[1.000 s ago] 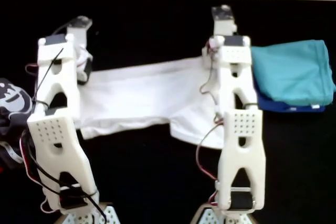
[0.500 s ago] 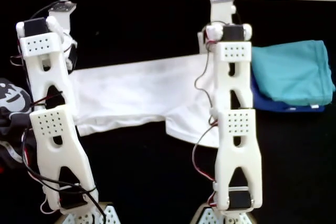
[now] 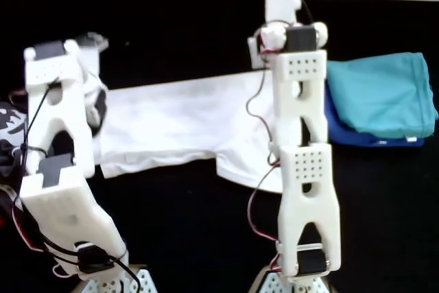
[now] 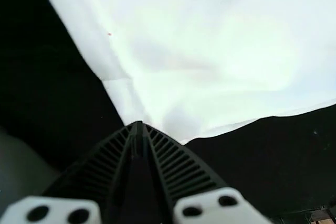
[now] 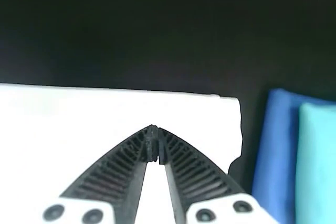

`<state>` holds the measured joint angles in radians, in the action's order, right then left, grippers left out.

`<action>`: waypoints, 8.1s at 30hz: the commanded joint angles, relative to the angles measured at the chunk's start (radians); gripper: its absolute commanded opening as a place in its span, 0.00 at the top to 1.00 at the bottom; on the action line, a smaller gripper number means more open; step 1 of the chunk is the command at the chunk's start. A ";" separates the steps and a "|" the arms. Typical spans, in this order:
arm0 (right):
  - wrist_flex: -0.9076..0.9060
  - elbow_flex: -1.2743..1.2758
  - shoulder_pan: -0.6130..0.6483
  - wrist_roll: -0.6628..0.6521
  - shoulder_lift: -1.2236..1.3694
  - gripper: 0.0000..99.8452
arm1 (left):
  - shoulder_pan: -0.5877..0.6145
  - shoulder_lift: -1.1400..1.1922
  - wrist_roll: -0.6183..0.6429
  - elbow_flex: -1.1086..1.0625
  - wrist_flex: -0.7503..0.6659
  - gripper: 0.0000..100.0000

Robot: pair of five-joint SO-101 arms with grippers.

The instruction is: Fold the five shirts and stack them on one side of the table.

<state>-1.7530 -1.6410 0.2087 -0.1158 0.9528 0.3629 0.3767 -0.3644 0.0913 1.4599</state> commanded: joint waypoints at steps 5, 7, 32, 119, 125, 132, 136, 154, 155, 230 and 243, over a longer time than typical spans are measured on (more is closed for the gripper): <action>-0.015 0.441 0.019 0.003 -0.361 0.99 | -0.031 -0.268 -0.009 -0.489 -0.219 0.99; -0.013 0.625 0.022 0.002 -0.447 0.99 | -0.031 -0.331 -0.044 -0.572 -0.235 0.99; 0.533 1.928 0.031 -0.114 -0.845 0.99 | -0.087 -0.590 -0.049 -0.808 -0.420 0.99; 0.545 2.236 -0.231 -0.411 -1.158 0.99 | -0.110 -0.668 -0.048 -0.920 -0.433 0.99; 0.565 2.236 -0.240 -0.411 -1.156 0.99 | -0.111 -0.670 -0.046 -0.871 -0.402 0.99; 0.565 2.236 -0.243 -0.411 -1.156 0.99 | -0.114 -0.670 0.023 -0.705 -0.261 0.99; 0.567 2.233 -0.252 -0.411 -1.156 0.99 | -0.140 -0.667 0.078 -0.696 -0.261 0.99; 0.559 2.236 -0.251 -0.411 -1.158 0.99 | -0.222 -0.661 0.143 -0.997 -0.562 0.99; 0.559 2.236 -0.251 -0.411 -1.158 0.99 | -0.220 -0.661 0.143 -0.997 -0.562 0.99; 0.868 2.327 0.249 -0.328 -0.961 0.91 | -0.041 -0.384 0.015 -0.819 -0.672 0.99; 0.484 2.103 0.260 -0.336 -1.084 0.80 | -0.047 -0.395 0.012 -0.892 -0.747 0.99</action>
<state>-1.2114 0.5025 0.4572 -0.4534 -0.0859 0.3138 -0.0192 -0.3383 -0.7986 0.7480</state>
